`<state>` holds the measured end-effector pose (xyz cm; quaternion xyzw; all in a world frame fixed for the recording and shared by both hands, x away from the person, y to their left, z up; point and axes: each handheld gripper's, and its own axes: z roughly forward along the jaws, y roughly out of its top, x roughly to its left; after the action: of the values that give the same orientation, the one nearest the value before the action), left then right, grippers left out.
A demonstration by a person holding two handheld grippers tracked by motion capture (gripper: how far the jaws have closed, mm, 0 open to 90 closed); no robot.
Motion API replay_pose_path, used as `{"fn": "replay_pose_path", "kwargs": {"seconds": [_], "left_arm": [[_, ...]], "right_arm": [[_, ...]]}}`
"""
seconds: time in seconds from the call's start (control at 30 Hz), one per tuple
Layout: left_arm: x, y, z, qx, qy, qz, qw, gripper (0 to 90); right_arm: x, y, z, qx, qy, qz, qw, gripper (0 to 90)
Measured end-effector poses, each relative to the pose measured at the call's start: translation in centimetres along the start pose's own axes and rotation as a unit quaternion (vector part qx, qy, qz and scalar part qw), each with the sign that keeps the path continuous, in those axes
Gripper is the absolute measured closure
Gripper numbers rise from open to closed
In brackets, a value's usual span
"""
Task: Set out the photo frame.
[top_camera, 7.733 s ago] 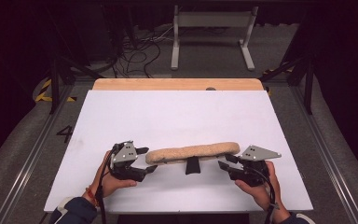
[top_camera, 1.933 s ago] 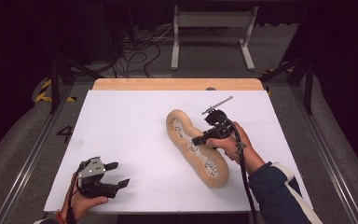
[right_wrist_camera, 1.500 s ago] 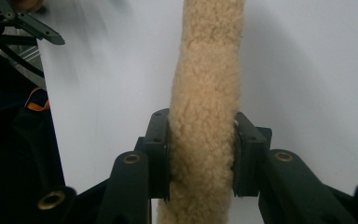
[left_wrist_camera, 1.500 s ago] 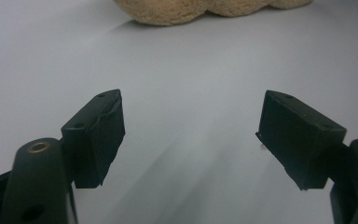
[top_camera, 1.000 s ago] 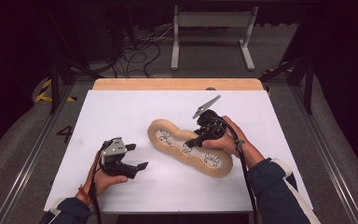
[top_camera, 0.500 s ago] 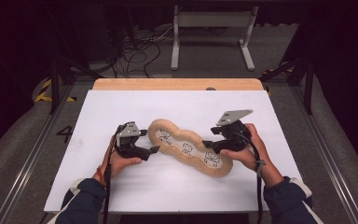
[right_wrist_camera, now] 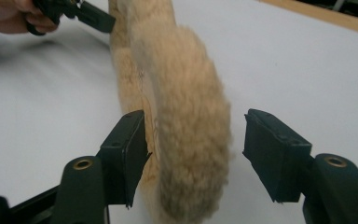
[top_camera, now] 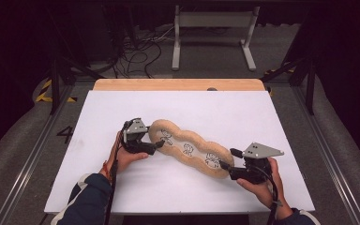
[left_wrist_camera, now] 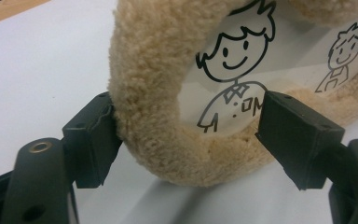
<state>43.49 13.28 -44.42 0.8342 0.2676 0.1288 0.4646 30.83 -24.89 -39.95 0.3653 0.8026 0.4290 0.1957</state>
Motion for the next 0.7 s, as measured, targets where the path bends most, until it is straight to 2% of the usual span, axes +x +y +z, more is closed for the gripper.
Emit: {"fn": "replay_pose_path", "kwargs": {"seconds": [0.03,0.13,0.2,0.3,0.33,0.4,0.43,0.47,0.57,0.7], "left_arm": [[0.0,0.0,0.0,0.000,-0.001,-0.004,1.0000,25.0],[0.2,-0.1,0.4,0.002,-0.004,0.000,1.0000,24.6],[0.2,-0.1,0.6,0.002,-0.005,0.001,1.0000,25.2],[0.2,-0.1,0.7,0.001,-0.004,0.001,1.0000,27.6],[0.3,-0.2,0.7,0.003,-0.003,0.005,1.0000,28.8],[0.3,-0.2,0.6,0.003,-0.003,0.007,1.0000,32.7],[0.3,-0.2,0.5,0.001,-0.002,-0.001,1.0000,32.7],[0.4,-0.3,0.5,-0.001,-0.001,-0.005,1.0000,38.9],[0.5,-0.3,0.3,0.001,0.009,-0.002,1.0000,43.1],[0.5,-0.4,0.1,0.003,0.008,-0.002,1.0000,46.7]], "right_arm": [[0.0,-0.4,0.0,-0.001,-0.003,0.004,1.0000,40.0],[0.0,-1.3,0.2,-0.004,-0.011,0.020,0.9997,43.5],[-0.1,-1.6,0.3,-0.011,-0.014,0.029,0.9994,49.2],[0.0,-1.7,0.4,-0.011,-0.008,0.031,0.9994,53.9],[0.1,-1.7,0.6,-0.013,-0.008,0.027,0.9995,59.3],[0.2,-1.7,0.6,-0.012,-0.006,0.023,0.9996,60.5],[0.3,-1.7,0.7,-0.012,-0.008,0.020,0.9997,61.9],[0.4,-1.6,0.7,-0.005,-0.008,0.003,1.0000,63.1],[0.4,-1.6,0.8,-0.004,-0.009,-0.002,1.0000,63.6],[0.4,-1.6,0.8,-0.005,-0.010,0.000,0.9999,63.9]]}}
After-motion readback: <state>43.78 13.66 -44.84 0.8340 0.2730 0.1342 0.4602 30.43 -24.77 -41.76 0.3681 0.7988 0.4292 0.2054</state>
